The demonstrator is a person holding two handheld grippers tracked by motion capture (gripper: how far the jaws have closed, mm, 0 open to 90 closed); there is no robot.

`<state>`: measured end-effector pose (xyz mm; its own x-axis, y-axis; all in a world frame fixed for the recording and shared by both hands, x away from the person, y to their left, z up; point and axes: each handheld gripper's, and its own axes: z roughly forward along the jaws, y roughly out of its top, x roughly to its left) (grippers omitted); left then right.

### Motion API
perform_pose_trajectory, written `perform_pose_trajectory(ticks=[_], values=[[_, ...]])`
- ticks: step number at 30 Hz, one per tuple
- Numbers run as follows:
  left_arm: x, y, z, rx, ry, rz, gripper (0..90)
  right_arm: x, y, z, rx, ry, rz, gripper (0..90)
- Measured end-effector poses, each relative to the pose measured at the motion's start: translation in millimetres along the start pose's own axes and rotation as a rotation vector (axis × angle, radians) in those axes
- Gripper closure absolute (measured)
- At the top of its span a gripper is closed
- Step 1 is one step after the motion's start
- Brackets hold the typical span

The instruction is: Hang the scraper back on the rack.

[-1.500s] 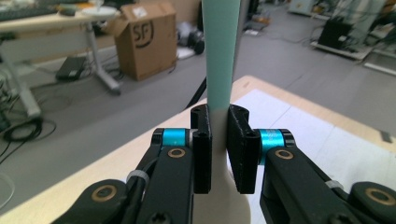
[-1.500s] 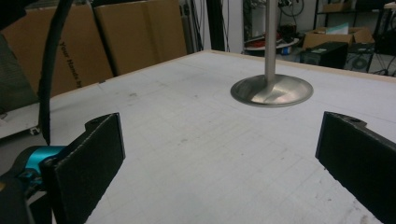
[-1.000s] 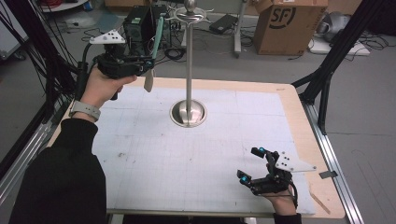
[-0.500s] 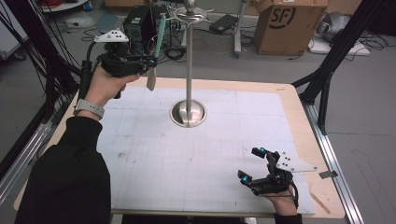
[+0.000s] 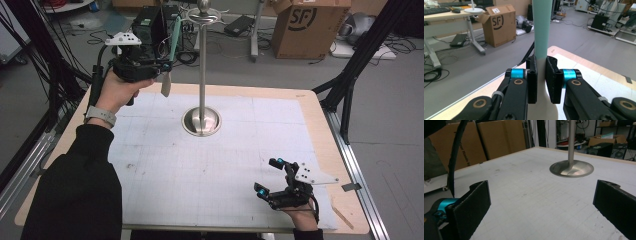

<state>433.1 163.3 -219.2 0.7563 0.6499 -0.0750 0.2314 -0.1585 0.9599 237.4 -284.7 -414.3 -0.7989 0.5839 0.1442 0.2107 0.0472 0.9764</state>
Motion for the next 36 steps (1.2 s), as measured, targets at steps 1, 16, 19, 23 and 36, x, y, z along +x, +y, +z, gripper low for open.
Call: perform_pose_trajectory(ticks=[1,16,19,23,36], values=[[-0.3,-0.2,1.0,-0.003,-0.002,0.000,80.6,-0.1,0.0,-0.4,0.000,0.000,0.000,0.2],[-12.7,-2.9,13.9,0.007,0.063,0.052,71.5,0.0,-0.3,-2.1,-0.001,-0.005,-0.003,0.2],[-15.0,-4.1,10.4,-0.025,0.063,0.044,65.4,0.3,0.4,-3.0,-0.004,-0.006,-0.005,0.2],[-14.2,-11.1,3.6,-0.037,0.056,0.041,58.4,1.4,1.1,-4.4,-0.003,-0.007,-0.004,0.2],[-26.8,-49.9,-17.1,-0.071,-0.016,0.043,10.9,2.9,0.9,-4.7,0.000,-0.015,-0.006,0.2]])
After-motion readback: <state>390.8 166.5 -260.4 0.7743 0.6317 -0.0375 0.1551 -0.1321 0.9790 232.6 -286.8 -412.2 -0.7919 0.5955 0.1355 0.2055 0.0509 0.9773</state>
